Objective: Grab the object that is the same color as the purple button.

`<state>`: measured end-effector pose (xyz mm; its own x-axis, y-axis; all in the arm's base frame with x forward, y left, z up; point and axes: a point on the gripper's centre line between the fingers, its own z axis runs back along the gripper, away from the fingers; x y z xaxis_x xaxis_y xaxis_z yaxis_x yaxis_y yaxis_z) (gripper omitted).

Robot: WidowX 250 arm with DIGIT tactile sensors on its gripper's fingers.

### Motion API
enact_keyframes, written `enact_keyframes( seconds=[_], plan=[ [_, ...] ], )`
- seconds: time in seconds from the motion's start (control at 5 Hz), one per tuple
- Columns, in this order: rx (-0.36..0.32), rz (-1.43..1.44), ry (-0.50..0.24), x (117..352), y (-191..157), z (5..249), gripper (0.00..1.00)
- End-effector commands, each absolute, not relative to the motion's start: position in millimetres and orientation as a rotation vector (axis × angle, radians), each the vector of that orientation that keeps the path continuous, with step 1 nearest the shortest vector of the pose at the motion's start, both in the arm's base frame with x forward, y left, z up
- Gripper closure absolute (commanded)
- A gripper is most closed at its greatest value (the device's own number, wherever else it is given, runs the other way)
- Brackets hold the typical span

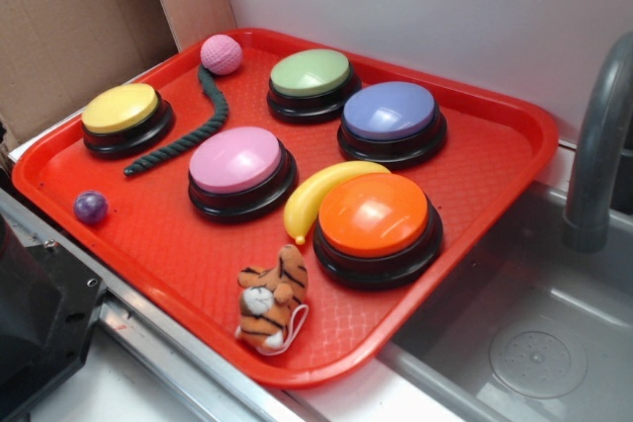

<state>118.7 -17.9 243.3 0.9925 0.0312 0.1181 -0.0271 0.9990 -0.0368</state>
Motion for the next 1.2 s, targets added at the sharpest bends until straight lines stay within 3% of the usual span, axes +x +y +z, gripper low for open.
enact_keyframes(
  seconds=[0.0, 0.4, 1.0],
  plan=[
    [-0.035, 0.029, -0.119, 118.7, -17.9, 243.3, 0.00],
    [-0.018, 0.067, -0.184, 124.3, 21.3, 199.0, 0.00],
    [0.030, -0.009, -0.074, 129.6, 58.4, 112.0, 0.00]
  ],
)
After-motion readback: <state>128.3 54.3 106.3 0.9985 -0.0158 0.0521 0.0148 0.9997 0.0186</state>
